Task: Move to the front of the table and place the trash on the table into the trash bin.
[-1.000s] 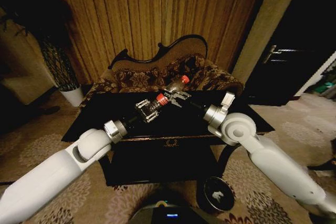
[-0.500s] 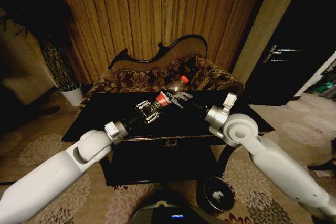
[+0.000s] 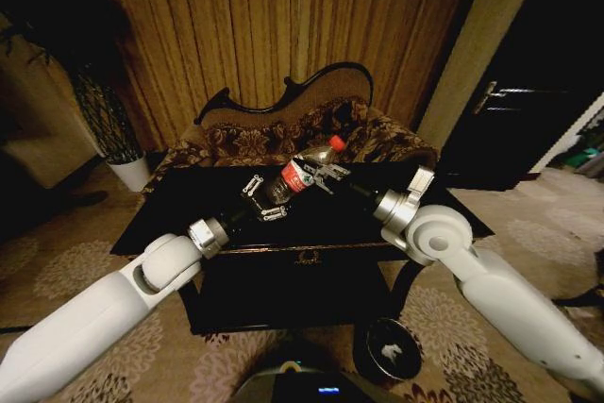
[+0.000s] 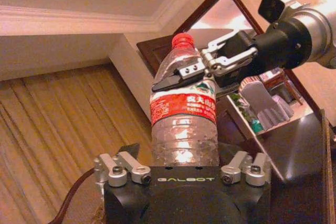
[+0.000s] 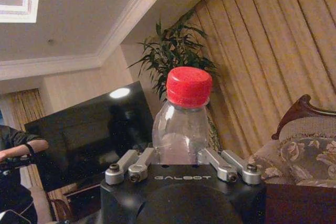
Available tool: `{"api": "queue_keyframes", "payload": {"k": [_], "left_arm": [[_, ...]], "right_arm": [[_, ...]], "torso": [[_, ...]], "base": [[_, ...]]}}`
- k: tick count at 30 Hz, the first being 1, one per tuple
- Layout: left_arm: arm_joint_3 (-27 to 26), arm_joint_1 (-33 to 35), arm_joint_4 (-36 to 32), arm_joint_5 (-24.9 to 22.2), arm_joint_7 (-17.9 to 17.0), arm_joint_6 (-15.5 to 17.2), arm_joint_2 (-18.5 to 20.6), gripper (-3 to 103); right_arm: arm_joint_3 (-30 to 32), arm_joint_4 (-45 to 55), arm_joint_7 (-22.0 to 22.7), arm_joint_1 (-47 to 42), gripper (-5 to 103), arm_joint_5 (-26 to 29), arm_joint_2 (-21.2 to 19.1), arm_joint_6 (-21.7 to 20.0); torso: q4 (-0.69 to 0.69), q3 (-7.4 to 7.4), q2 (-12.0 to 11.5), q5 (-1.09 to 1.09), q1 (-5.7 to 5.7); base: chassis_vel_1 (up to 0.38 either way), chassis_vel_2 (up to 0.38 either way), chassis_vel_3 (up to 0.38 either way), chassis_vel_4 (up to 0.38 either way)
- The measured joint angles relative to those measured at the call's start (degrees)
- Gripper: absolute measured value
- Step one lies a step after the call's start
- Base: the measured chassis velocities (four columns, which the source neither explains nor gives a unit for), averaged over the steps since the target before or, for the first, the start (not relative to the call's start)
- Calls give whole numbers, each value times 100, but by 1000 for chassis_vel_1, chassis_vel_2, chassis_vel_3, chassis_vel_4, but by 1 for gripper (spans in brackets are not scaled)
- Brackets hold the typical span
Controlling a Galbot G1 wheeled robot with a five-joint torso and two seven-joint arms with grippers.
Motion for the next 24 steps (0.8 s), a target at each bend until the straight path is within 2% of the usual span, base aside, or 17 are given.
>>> {"api": "queue_keyframes", "payload": {"k": [2, 3, 5, 11, 13, 14, 16, 17, 19, 21, 22, 23, 24], "left_arm": [[-9, 14, -23, -7, 1, -42, -1, 92], [-9, 14, -23, -7, 1, -42, -1, 92], [-68, 66, -60, -35, -3, -69, 0, 99], [-302, 158, -145, -211, 27, -102, 69, 100], [-791, 418, -298, -524, 14, -24, 177, 100], [-791, 418, -298, -524, 14, -24, 177, 100], [-1277, 725, -364, -711, -59, 54, 239, 100], [-1277, 725, -364, -711, -59, 54, 239, 100], [-1708, 999, -411, -1081, -293, 241, 268, 100], [-1810, 1057, -421, -1183, -395, 303, 262, 100], [-2055, 1181, -430, -1407, -732, 420, 190, 100], [-2201, 1233, -436, -1551, -909, 514, 118, 100], [-2201, 1233, -436, -1551, -909, 514, 118, 100]], "right_arm": [[47, -19, -2, -28, 27, -8, -9, 2], [47, -19, -2, -28, 27, -8, -9, 2], [138, -62, -1, -87, 27, -27, -9, 9], [332, -218, 81, -229, 27, -85, 11, 93], [697, -453, 93, -449, 27, -572, 13, 133], [697, -453, 93, -449, 27, -572, 13, 133], [1037, -563, 123, -633, 27, -778, 7, 159], [1037, -563, 123, -633, 27, -778, 7, 159], [1299, -665, 203, -822, 27, -1078, -14, 197], [1354, -694, 227, -870, 27, -1188, -18, 216], [1512, -748, 377, -1023, 27, -1547, -20, 249], [1571, -755, 464, -1085, 27, -1656, -9, 249], [1571, -755, 464, -1085, 27, -1656, -9, 249]], "torso": [[0, 0, 0, -1, 0], [0, 0, 0, -1, 0], [0, 0, 0, -1, 0], [0, 0, 0, 0, 0], [0, 0, 0, 0, 0], [0, 0, 0, 0, 0], [0, 0, 0, 0, 0], [0, 0, 0, 0, 0], [1, 0, 0, 0, 0], [0, 0, 0, 0, 0], [0, 0, 0, 0, 0], [0, 0, 0, 0, 0], [0, 0, 0, 0, 0]], "base": [[0, 0, 0, 0], [0, 0, 0, 0], [0, 0, 0, 0], [0, 0, 0, 0], [0, 0, 0, 0], [0, 0, 0, 0], [0, 0, 0, 0], [0, 0, 0, 0], [0, 0, 0, 0], [0, 0, 0, 0], [0, 0, 0, 0], [0, 0, 0, 0], [0, 0, 0, 0]]}}
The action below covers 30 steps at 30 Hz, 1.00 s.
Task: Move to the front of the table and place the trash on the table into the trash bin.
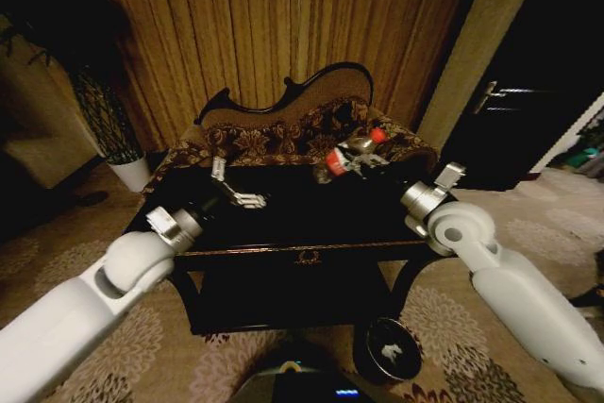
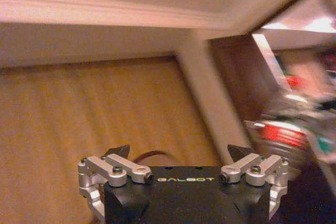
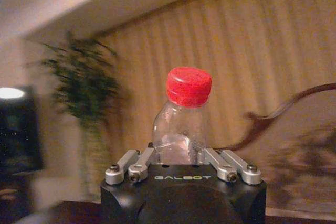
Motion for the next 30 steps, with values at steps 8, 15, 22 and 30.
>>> {"api": "queue_keyframes", "payload": {"k": [8, 15, 22, 30], "left_arm": [[-1576, 661, -1, -651, -1554, 1568, -258, 100], [-2748, 830, 204, -1237, -1955, 2440, -720, 100], [-3567, 1370, 89, -1280, -1571, 2601, -1386, 100], [-3934, 1781, -2, -996, -899, 2096, -1572, 100]], "right_arm": [[516, 70, 924, -753, 27, -981, 135, -324], [903, 130, 1370, -964, 27, -1134, 47, -601], [1214, 138, 1363, -1161, 27, -1105, -119, -733], [1278, 149, 1350, -1326, 27, -1111, 22, -719]], "torso": [[1, 0, 0, -1, 0], [1, 0, 0, 0, 0], [1, 0, 1, 0, 0], [1, 0, 0, 0, 0]], "base": [[0, 0, 0, 0], [0, 0, 0, 0], [0, 0, 0, 0], [0, 0, 0, 0]]}}
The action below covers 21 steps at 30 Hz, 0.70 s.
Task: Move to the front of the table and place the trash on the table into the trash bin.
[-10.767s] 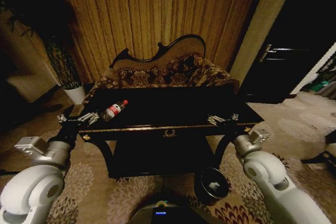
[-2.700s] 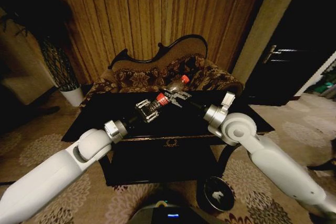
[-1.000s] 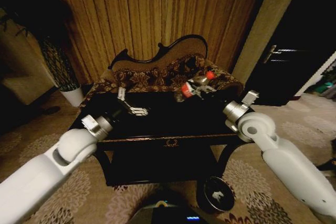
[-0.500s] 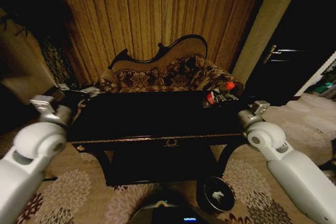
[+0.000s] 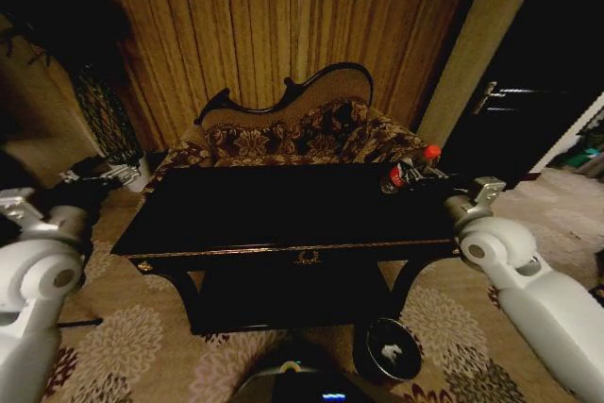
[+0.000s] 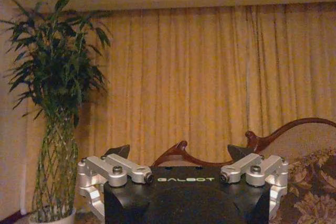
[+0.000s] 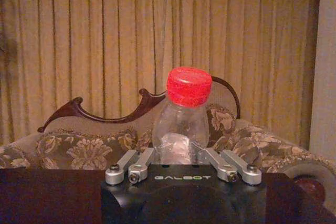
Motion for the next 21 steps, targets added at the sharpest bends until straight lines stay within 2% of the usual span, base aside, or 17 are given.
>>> {"api": "queue_keyframes", "payload": {"k": [4, 21], "left_arm": [[-45, 6, -16, 85, 95, -37, 40, 100], [-118, 267, -212, 308, 92, -31, -189, 100]], "right_arm": [[63, 118, -14, -149, 27, -9, 111, 23], [323, 423, -67, -516, 27, -105, 166, 31]], "torso": [[-2, 0, 0, 0, 0], [-1, 0, 0, 0, 0]], "base": [[0, 0, 0, 0], [0, 0, 0, 0]]}}
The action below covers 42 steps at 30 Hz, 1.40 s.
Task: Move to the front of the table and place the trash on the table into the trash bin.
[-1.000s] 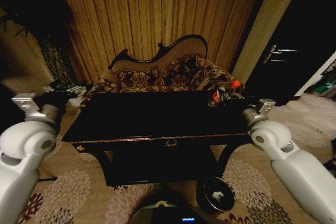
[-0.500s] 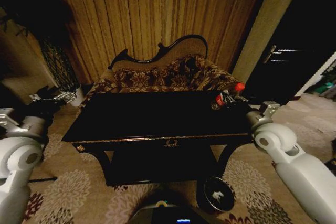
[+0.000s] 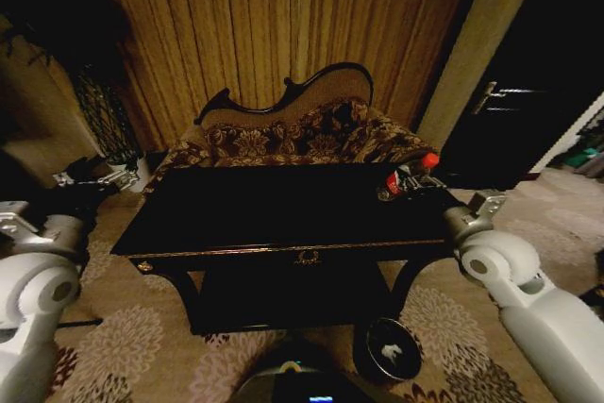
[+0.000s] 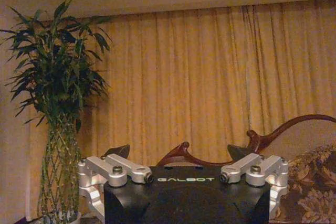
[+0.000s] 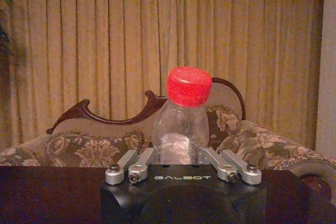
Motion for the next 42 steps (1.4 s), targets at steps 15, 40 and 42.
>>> {"api": "queue_keyframes", "payload": {"k": [15, 40, 42], "left_arm": [[-458, 322, -75, -140, 251, -5, 27, 100], [-365, 340, -97, -119, 371, -25, 8, 100], [-349, 334, -104, -116, 371, -26, 0, 100]], "right_arm": [[80, -77, -43, -43, 27, -27, -20, 13], [387, -122, -178, -374, 27, -151, 132, 127], [392, -135, -179, -390, 27, -174, 150, 132]], "torso": [[0, 0, -1, 0, 0], [0, 0, 0, 0, -1], [0, 0, 0, 0, -1]], "base": [[33, -31, -32, 32], [90, -93, -94, 90], [117, -110, -116, 122]]}}
